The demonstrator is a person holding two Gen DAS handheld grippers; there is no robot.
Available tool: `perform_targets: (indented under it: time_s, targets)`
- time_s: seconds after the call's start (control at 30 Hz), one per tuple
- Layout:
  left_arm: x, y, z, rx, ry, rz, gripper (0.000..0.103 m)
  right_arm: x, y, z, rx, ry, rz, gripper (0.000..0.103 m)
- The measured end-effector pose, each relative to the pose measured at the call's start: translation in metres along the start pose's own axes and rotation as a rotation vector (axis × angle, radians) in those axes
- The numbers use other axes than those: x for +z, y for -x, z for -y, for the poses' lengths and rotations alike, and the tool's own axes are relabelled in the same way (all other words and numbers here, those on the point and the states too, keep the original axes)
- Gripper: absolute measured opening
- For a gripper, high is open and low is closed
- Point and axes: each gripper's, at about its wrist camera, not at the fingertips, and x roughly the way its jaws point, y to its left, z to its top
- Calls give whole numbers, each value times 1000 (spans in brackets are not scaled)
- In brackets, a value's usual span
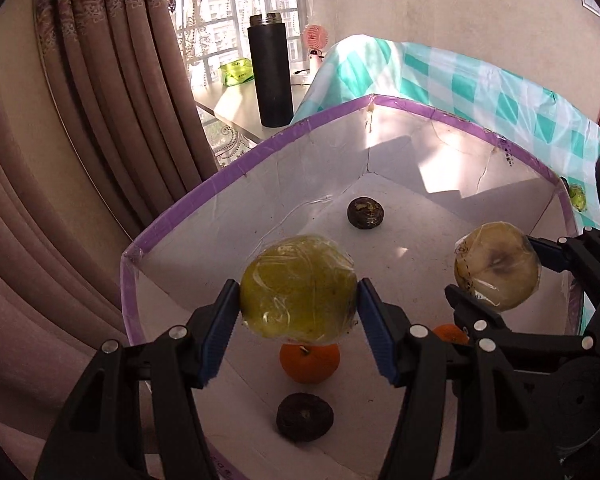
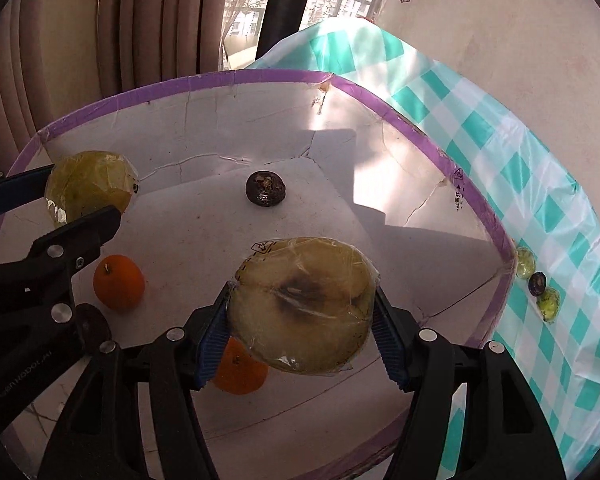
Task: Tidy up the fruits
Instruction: 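Carry both bagged fruits into the purple box and open both grippers, then withdraw both grippers from the box back toward the remaining fruits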
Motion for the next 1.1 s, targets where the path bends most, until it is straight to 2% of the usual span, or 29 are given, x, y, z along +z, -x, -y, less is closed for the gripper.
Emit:
perform_targets:
  time_s: [0.13, 0.2, 0.23, 0.37, 0.47, 0.53, 0.7, 0.8, 0.97, 1.03, 1.1]
  targets:
    - [-4, -2, 3, 6, -4, -5, 61, -4, 1, -3, -11, 14, 17, 73]
    - [-3, 1, 3, 8, 4, 10, 71, -6, 1, -7, -26, 45, 29, 74]
    - [-2, 2, 3, 13, 10, 17, 80, -7, 1, -7, -24, 50, 39, 75]
    - [-2, 6, 3, 30, 27, 44, 86, -8, 4, -5, -10, 39, 63, 76]
    - [-2, 11, 5, 65, 26, 77, 97, -10, 8, -6, -4, 32, 96, 78]
    - [-2, 14, 8, 94, 14, 94, 100, -11, 10, -5, 5, 25, 119, 79]
    - [0, 22, 17, 201, -3, 116, 101, -17, 27, -1, 34, -8, 222, 79]
    - [1, 48, 22, 213, 12, 209, 101, -22, 45, 11, 53, -57, 309, 82]
    - [0, 105, 56, 217, -11, 461, 101, -40, 75, 58, 47, -196, 440, 86]
    - [-5, 119, 78, 171, -49, 534, 101, -53, 85, 84, 34, -277, 483, 86]
    - [-12, 127, 104, 111, -103, 560, 101, -69, 90, 112, 19, -360, 500, 86]
